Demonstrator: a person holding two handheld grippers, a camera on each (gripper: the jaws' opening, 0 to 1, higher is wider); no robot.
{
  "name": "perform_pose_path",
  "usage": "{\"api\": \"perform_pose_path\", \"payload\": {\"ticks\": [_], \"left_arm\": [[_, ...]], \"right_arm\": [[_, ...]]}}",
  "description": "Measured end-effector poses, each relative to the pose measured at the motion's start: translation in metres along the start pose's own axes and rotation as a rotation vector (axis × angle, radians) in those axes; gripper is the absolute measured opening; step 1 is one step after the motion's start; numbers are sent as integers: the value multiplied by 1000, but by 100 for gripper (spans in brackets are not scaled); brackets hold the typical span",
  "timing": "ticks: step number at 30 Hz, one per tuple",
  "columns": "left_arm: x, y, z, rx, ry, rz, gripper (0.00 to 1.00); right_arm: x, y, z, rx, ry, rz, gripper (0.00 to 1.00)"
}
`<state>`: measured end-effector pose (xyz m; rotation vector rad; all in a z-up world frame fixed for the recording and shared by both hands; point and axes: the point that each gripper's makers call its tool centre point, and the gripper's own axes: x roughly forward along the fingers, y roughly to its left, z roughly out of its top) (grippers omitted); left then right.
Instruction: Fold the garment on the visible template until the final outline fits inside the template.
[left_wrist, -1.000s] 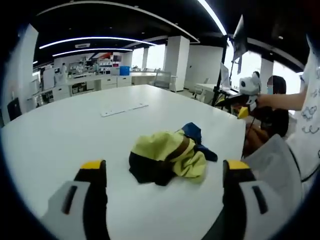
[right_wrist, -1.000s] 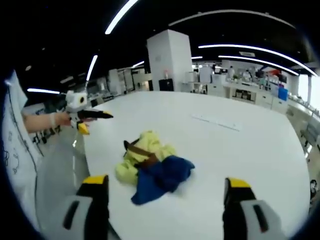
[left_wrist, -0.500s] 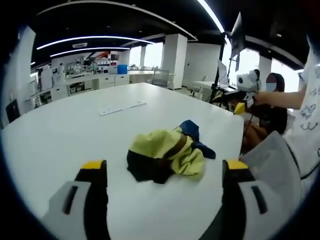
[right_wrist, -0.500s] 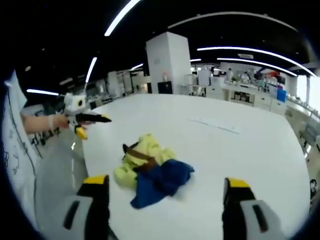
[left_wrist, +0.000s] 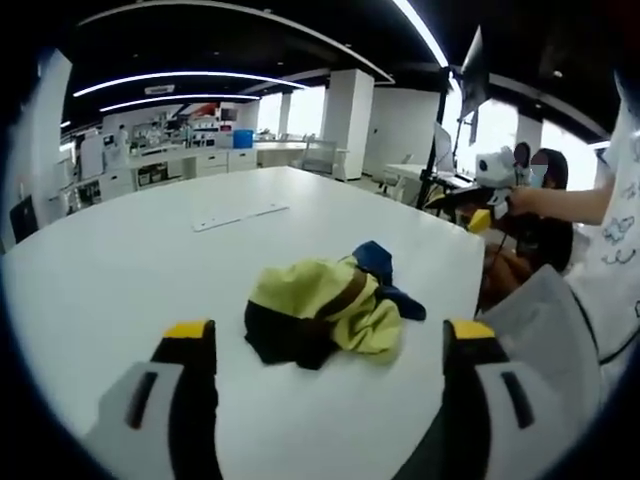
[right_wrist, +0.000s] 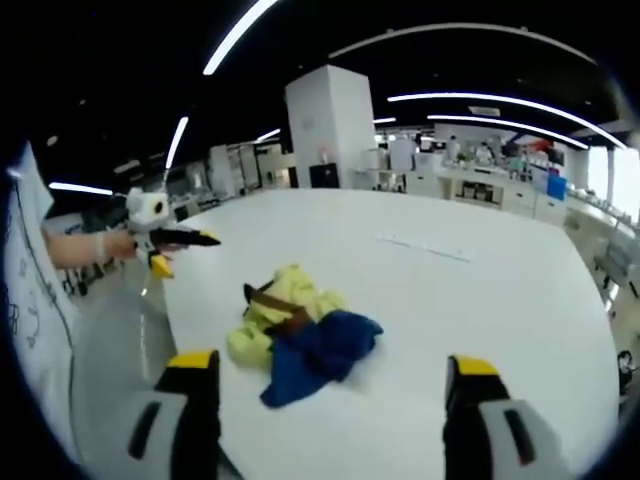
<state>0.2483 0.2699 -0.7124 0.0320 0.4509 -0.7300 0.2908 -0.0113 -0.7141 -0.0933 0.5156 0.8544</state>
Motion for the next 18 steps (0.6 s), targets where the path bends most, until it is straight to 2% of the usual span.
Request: {"api": "perform_pose_path", "payload": {"ticks": [2,11,18], "left_arm": [[2,-5,0,0,6,-4,91],[7,-1,-1,-8,11,-10,91],[6,6,6,-9,-6,10,91]], "right_arm": [[-1,-2,-1,10,-9,-5,93],[-9,-6,-7,61,-35,-29,92],[-9,-8,-16,76,-14,-32,92]]}}
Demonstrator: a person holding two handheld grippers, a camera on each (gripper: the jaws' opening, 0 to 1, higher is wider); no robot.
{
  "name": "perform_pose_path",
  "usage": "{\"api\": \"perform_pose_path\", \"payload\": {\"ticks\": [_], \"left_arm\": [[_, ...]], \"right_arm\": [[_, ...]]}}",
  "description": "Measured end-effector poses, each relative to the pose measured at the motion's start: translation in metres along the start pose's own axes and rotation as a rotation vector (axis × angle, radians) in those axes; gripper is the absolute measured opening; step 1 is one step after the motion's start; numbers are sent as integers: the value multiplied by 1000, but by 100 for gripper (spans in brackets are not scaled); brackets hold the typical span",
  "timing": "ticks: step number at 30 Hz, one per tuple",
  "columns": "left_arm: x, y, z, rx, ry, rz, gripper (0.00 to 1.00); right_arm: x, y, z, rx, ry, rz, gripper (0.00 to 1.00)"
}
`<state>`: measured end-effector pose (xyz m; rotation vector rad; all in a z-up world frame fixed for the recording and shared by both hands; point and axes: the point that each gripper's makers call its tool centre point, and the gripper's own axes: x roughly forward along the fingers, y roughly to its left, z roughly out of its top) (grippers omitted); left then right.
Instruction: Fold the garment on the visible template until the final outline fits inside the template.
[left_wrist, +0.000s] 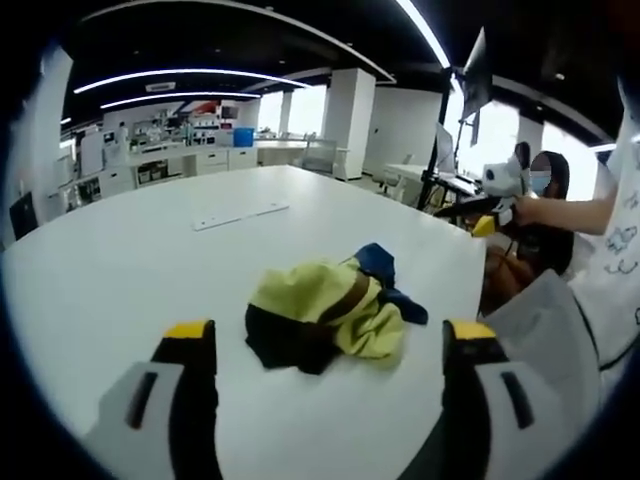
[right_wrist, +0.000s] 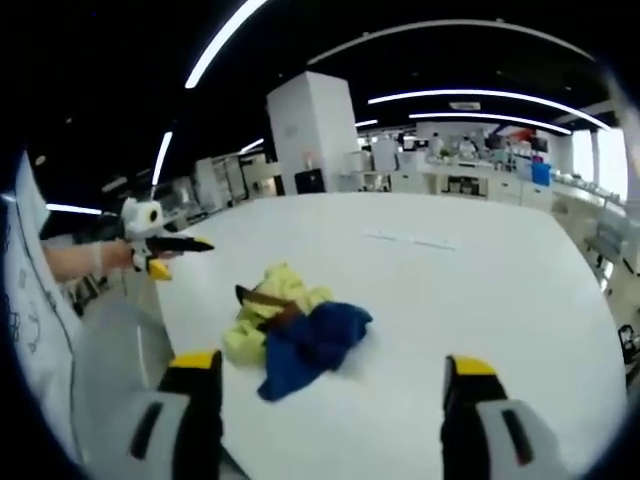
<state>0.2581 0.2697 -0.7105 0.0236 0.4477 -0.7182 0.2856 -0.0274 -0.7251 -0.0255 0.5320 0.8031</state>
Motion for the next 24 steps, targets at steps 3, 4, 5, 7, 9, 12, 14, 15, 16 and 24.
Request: {"api": "perform_pose_path", "payload": {"ticks": [3,4,5,7,9,12,14,15,16,24], "left_arm": [[-1,5,0,-5,-6,12,90],[-1,6,0,-5,-6,15,89],[0,5,0,-2,-6,15,88],[2,6,-3,15,4,19,86],[4,5,-6,31,23,18,85],[8,4,-13,42,45,7,85],[11,5,-17,45,52,4,85],[13,4,-18,45,55,0,84],[14,4,-19,45,57,-2,84],[23,7,-25,31,61,-14,82]], "right_arm": [[5,1,-2,-7,13,7,92],[7,-1,-3,-9,16,9,91],[9,-1,-3,-13,22,13,91],[12,0,-4,-24,32,17,91],[15,1,-3,-27,39,27,90],[19,-1,-2,-29,39,31,90],[22,-3,-1,-31,43,33,88],[23,-4,-1,-33,46,33,87],[22,-4,-2,-33,48,34,87],[26,-6,-4,-37,74,31,86]]}}
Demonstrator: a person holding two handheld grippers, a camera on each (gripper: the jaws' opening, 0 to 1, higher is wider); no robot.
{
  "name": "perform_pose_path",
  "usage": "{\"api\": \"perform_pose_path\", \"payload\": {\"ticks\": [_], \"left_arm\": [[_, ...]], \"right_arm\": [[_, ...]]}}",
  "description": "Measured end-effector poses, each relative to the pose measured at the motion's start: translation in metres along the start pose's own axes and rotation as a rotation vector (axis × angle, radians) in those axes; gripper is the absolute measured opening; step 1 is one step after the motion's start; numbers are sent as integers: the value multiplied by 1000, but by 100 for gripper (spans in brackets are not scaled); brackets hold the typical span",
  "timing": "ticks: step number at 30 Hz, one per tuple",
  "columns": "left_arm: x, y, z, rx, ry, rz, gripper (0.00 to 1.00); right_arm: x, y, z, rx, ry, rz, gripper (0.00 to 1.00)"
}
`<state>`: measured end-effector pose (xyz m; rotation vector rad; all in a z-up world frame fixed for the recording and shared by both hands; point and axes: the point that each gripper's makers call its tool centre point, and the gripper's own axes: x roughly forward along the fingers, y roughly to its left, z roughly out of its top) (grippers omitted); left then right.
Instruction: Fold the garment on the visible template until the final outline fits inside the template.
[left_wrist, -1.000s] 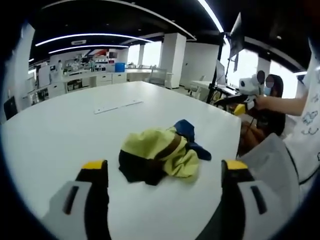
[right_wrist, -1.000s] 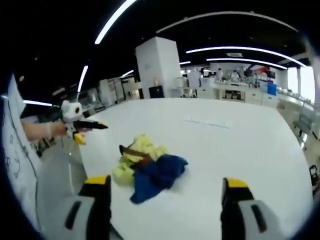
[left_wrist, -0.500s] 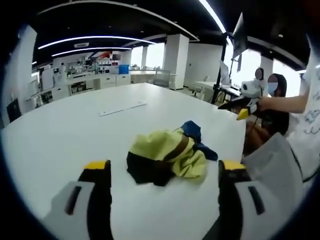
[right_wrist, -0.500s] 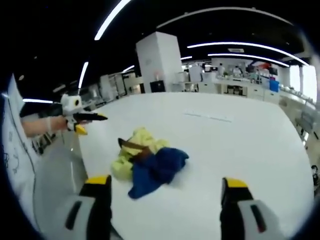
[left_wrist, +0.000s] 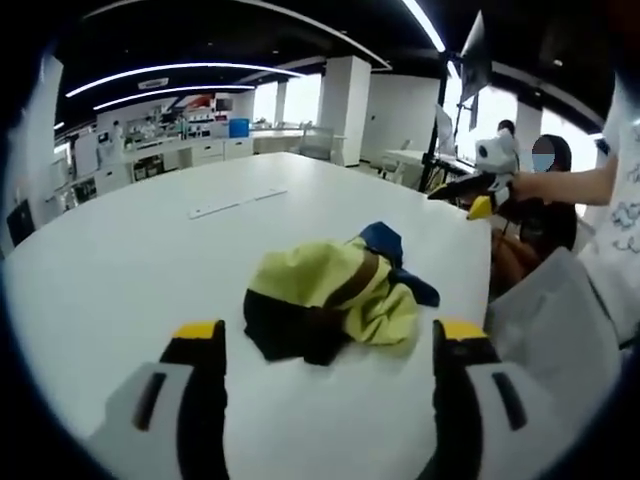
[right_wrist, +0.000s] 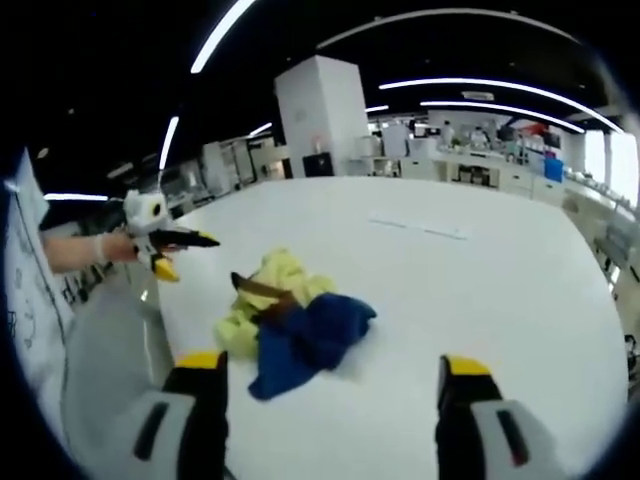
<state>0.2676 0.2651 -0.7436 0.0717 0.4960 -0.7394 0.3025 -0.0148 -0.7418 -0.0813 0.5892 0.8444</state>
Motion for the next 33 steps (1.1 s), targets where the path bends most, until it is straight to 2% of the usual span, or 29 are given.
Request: {"api": "perform_pose_path", "payload": {"ticks": [10,15,19,21,24,26,28,31,33], "left_arm": [[7,5,-8,-32,-10,-11,74],[10,9,-13,-44,-17,-4,68],[14,12,-17,-34,-14,-1,59],[17,12,-21,-16,-5,-2,53],[27,12,-30,-12,21,9,43],[30,14,-35,-7,28,19,36],[35,12,-35,-7,33,29,32],[38,22,-48,-12,36,46,27],[40,24,-49,-1,41,58,24]], "right_arm": [[11,-1,-1,-14,27,3,82],[16,-2,1,-20,25,5,70],[26,5,4,-37,29,42,51],[34,11,5,-46,35,64,46],[54,19,-2,-85,90,107,41],[66,21,-11,-122,138,118,33],[74,29,-12,-115,143,137,29],[84,28,-15,-128,164,138,25],[88,30,-16,-129,172,147,23]]}}
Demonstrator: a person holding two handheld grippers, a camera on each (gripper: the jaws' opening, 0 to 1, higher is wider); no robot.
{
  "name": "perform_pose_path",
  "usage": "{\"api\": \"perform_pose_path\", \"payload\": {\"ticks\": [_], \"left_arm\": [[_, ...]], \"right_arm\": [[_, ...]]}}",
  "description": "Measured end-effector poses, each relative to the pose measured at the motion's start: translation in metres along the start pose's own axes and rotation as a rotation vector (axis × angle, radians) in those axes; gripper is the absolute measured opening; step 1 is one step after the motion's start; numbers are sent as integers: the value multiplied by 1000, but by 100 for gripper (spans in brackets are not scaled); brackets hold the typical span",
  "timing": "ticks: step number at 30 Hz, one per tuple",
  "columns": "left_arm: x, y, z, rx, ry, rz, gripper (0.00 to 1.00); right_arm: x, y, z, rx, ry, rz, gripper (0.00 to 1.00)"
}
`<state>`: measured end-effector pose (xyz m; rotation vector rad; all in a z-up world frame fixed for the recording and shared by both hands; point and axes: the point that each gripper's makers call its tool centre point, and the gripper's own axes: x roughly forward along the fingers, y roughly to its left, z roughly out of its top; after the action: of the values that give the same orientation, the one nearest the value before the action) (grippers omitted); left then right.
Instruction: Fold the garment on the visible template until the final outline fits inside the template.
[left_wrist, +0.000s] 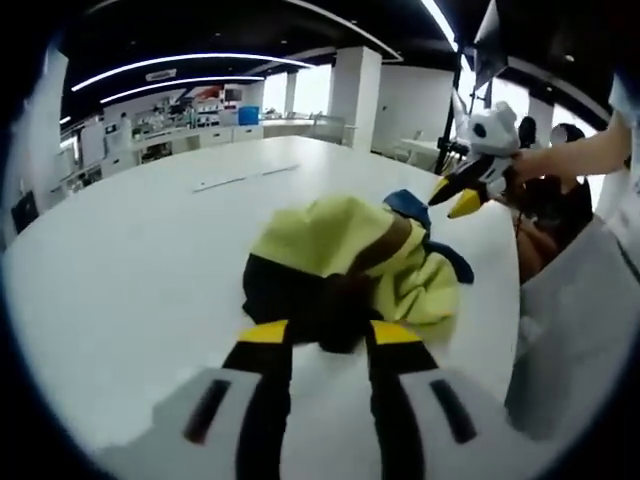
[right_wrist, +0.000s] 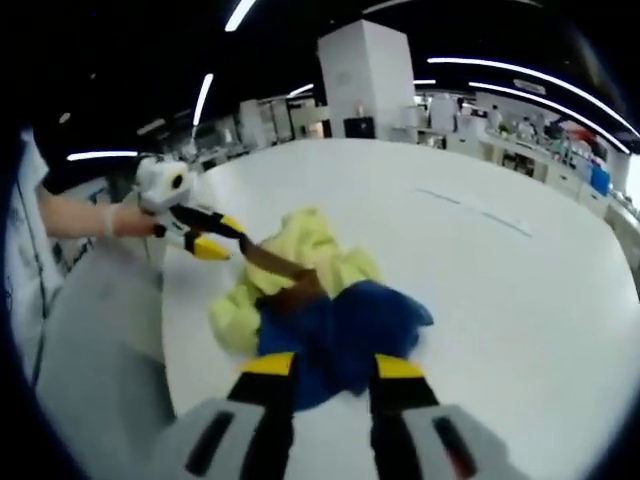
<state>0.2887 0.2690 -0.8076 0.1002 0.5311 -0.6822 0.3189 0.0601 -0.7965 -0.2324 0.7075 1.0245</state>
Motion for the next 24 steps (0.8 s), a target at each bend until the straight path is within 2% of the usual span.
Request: {"api": "perform_pose_path", "payload": {"ticks": [5,11,18,24], "left_arm": [[5,2,-3,-1,6,4,21],[14,13,-10,50,21,25,14],[21,10,-8,67,24,21,8],[27,3,-12,77,44,2,5]], "right_arm": [[8,-4,-2,-13,24,8,20],[16,-1,-2,-20,40,20,15],[26,3,-3,0,42,33,14],[31,6,-4,8,41,40,8]]}}
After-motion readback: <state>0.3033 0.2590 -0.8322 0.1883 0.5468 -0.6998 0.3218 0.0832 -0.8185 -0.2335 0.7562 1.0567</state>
